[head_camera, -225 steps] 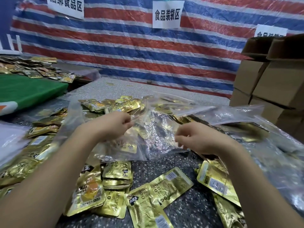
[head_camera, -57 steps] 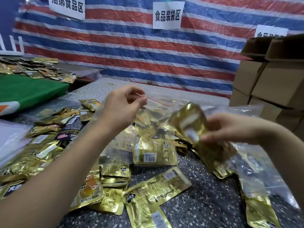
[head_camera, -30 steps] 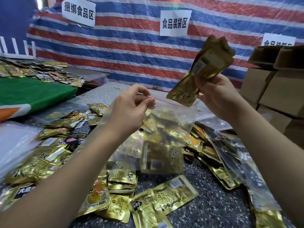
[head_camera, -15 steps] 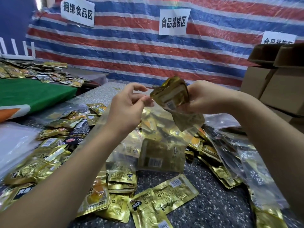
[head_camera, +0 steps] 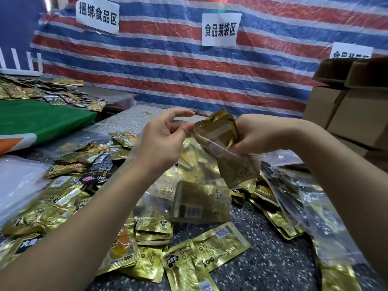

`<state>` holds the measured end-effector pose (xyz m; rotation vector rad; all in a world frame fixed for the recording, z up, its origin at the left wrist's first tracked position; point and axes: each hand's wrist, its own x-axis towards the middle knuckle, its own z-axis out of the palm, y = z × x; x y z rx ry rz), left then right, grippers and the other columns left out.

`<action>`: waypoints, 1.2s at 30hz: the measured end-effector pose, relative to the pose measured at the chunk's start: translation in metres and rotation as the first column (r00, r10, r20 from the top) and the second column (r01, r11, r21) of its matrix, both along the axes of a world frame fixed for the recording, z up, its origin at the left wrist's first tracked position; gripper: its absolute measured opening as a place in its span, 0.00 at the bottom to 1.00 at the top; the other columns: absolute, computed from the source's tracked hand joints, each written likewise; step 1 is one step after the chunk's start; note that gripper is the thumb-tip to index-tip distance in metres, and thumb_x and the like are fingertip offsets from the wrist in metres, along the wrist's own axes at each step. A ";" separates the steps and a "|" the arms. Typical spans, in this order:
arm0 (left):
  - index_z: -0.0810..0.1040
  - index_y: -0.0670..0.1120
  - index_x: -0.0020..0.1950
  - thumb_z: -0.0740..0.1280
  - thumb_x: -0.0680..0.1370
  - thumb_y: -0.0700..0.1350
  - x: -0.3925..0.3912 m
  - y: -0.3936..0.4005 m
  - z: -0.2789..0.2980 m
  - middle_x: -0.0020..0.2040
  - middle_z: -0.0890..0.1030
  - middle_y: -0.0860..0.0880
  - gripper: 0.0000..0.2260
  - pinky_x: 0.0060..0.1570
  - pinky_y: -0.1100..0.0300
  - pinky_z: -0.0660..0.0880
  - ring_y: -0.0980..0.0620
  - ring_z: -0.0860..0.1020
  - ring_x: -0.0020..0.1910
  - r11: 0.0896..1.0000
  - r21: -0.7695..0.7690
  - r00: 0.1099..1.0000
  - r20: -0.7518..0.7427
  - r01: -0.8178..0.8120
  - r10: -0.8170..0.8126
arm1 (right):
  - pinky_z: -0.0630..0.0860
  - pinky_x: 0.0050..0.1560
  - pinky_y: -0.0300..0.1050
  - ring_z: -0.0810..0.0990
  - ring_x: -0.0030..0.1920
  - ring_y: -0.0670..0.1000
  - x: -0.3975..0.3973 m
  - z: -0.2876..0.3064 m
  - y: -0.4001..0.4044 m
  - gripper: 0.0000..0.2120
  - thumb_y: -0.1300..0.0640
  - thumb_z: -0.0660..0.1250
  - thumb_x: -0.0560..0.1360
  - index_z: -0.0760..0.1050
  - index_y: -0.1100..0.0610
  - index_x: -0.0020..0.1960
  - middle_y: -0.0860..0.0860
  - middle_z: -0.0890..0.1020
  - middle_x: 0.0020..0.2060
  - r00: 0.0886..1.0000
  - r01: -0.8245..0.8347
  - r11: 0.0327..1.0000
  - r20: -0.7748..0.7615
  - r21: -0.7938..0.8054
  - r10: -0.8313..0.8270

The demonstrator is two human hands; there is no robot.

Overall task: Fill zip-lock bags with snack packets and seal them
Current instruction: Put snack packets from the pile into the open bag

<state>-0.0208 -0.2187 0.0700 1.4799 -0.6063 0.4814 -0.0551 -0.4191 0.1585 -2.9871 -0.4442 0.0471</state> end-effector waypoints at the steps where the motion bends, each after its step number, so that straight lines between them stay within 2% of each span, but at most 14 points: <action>1: 0.79 0.58 0.52 0.69 0.79 0.40 0.000 0.000 0.001 0.42 0.86 0.53 0.11 0.43 0.28 0.75 0.29 0.80 0.42 1.000 -0.003 1.000 -0.001 -0.001 0.001 | 0.69 0.36 0.44 0.72 0.30 0.42 0.000 0.000 -0.002 0.11 0.56 0.70 0.75 0.74 0.52 0.35 0.44 0.75 0.30 1.000 -0.009 1.000 -0.021 0.019 0.009; 6: 0.79 0.56 0.54 0.69 0.79 0.41 -0.002 -0.003 0.002 0.41 0.86 0.51 0.10 0.42 0.26 0.74 0.25 0.79 0.41 0.999 -0.002 0.999 0.001 0.035 -0.035 | 0.73 0.39 0.38 0.77 0.33 0.39 -0.003 -0.010 -0.006 0.15 0.39 0.62 0.78 0.76 0.45 0.37 0.40 0.79 0.31 0.997 -0.045 0.968 -0.047 0.245 0.058; 11: 0.79 0.60 0.53 0.70 0.79 0.45 -0.003 -0.005 -0.004 0.42 0.86 0.56 0.09 0.38 0.34 0.78 0.32 0.82 0.41 0.997 0.039 0.998 0.015 -0.059 0.059 | 0.67 0.33 0.33 0.76 0.30 0.34 -0.005 -0.015 -0.004 0.15 0.40 0.59 0.80 0.75 0.29 0.35 0.33 0.78 0.29 0.998 -0.039 0.974 0.054 0.222 0.028; 14: 0.79 0.61 0.56 0.69 0.79 0.47 -0.005 -0.006 -0.006 0.42 0.86 0.58 0.09 0.37 0.42 0.79 0.41 0.84 0.39 0.991 0.054 0.993 0.036 -0.118 0.116 | 0.66 0.28 0.33 0.74 0.27 0.37 -0.005 -0.012 -0.004 0.17 0.40 0.61 0.79 0.77 0.42 0.34 0.37 0.77 0.25 0.997 -0.013 0.989 0.078 0.145 0.002; 16: 0.79 0.58 0.56 0.69 0.79 0.44 -0.005 -0.008 -0.006 0.42 0.86 0.53 0.10 0.38 0.40 0.79 0.38 0.83 0.40 0.996 0.024 0.996 0.022 -0.084 0.083 | 0.66 0.27 0.34 0.73 0.25 0.39 -0.004 -0.012 -0.002 0.18 0.42 0.63 0.79 0.75 0.49 0.34 0.41 0.76 0.25 0.996 -0.010 0.999 0.085 0.051 0.005; 18: 0.79 0.57 0.54 0.68 0.79 0.41 -0.008 -0.010 -0.006 0.42 0.86 0.49 0.11 0.42 0.37 0.79 0.37 0.83 0.41 0.999 0.030 1.000 0.015 -0.017 0.017 | 0.66 0.27 0.33 0.73 0.26 0.40 -0.005 -0.015 0.005 0.16 0.44 0.64 0.80 0.74 0.49 0.37 0.44 0.77 0.28 0.997 -0.025 0.997 0.065 -0.077 0.030; 21: 0.78 0.59 0.51 0.68 0.79 0.39 -0.014 -0.013 -0.005 0.41 0.86 0.54 0.14 0.41 0.52 0.83 0.53 0.85 0.40 0.995 0.104 0.998 0.064 -0.005 -0.002 | 0.65 0.28 0.36 0.73 0.28 0.42 -0.006 -0.020 0.021 0.15 0.45 0.64 0.80 0.75 0.51 0.38 0.46 0.77 0.31 0.997 -0.051 0.963 0.041 -0.264 0.064; 22: 0.78 0.59 0.51 0.69 0.79 0.39 -0.014 -0.012 -0.005 0.40 0.86 0.54 0.13 0.40 0.53 0.82 0.54 0.84 0.40 0.993 0.114 0.997 0.074 -0.021 0.012 | 0.66 0.28 0.39 0.73 0.29 0.44 -0.006 -0.021 0.026 0.17 0.42 0.64 0.80 0.77 0.53 0.39 0.47 0.77 0.30 0.996 -0.048 0.956 0.059 -0.288 0.068; 24: 0.79 0.57 0.52 0.69 0.78 0.41 -0.010 -0.010 -0.004 0.40 0.85 0.54 0.10 0.41 0.52 0.82 0.55 0.84 0.40 0.993 0.083 0.995 0.070 -0.079 0.073 | 0.64 0.27 0.42 0.70 0.27 0.48 -0.006 -0.020 0.028 0.23 0.38 0.64 0.78 0.77 0.56 0.36 0.48 0.75 0.27 0.990 -0.016 0.969 0.132 -0.247 0.050; 26: 0.80 0.53 0.55 0.70 0.78 0.41 -0.008 -0.007 -0.001 0.41 0.85 0.54 0.08 0.44 0.54 0.82 0.58 0.84 0.41 0.994 0.041 0.994 0.045 -0.103 0.101 | 0.64 0.27 0.43 0.69 0.27 0.50 -0.007 -0.015 0.022 0.24 0.40 0.61 0.80 0.75 0.57 0.33 0.51 0.74 0.27 0.982 0.017 0.986 0.190 -0.167 0.015; 29: 0.79 0.50 0.55 0.68 0.79 0.40 -0.010 -0.009 -0.001 0.40 0.85 0.50 0.07 0.47 0.52 0.83 0.56 0.85 0.41 0.998 0.013 0.998 0.004 -0.067 0.067 | 0.73 0.35 0.51 0.76 0.33 0.57 -0.012 -0.010 0.011 0.28 0.38 0.54 0.81 0.77 0.58 0.38 0.57 0.80 0.34 0.982 0.035 0.999 0.183 0.008 -0.036; 32: 0.78 0.48 0.53 0.67 0.80 0.40 -0.012 -0.008 0.003 0.42 0.85 0.47 0.04 0.46 0.52 0.83 0.52 0.85 0.41 0.998 -0.068 1.000 -0.014 -0.014 0.014 | 0.72 0.34 0.50 0.74 0.30 0.51 -0.021 -0.005 0.004 0.27 0.32 0.57 0.75 0.75 0.55 0.35 0.49 0.77 0.30 0.963 -0.057 0.998 0.263 -0.015 0.059; 34: 0.78 0.46 0.52 0.66 0.80 0.39 -0.012 -0.005 0.009 0.43 0.84 0.45 0.03 0.46 0.55 0.82 0.50 0.85 0.41 0.989 -0.149 1.000 0.008 0.014 -0.013 | 0.77 0.37 0.50 0.78 0.34 0.49 -0.025 0.000 -0.003 0.17 0.42 0.68 0.75 0.78 0.55 0.38 0.48 0.79 0.32 0.906 -0.152 0.988 0.395 -0.037 0.154; 36: 0.78 0.44 0.52 0.66 0.80 0.39 -0.012 -0.002 0.015 0.44 0.84 0.45 0.02 0.45 0.58 0.82 0.48 0.85 0.42 0.975 -0.216 0.998 0.058 0.042 -0.030 | 0.77 0.38 0.47 0.78 0.35 0.50 -0.026 0.004 -0.009 0.11 0.52 0.71 0.76 0.80 0.58 0.40 0.49 0.80 0.33 0.833 -0.227 0.974 0.521 0.010 0.189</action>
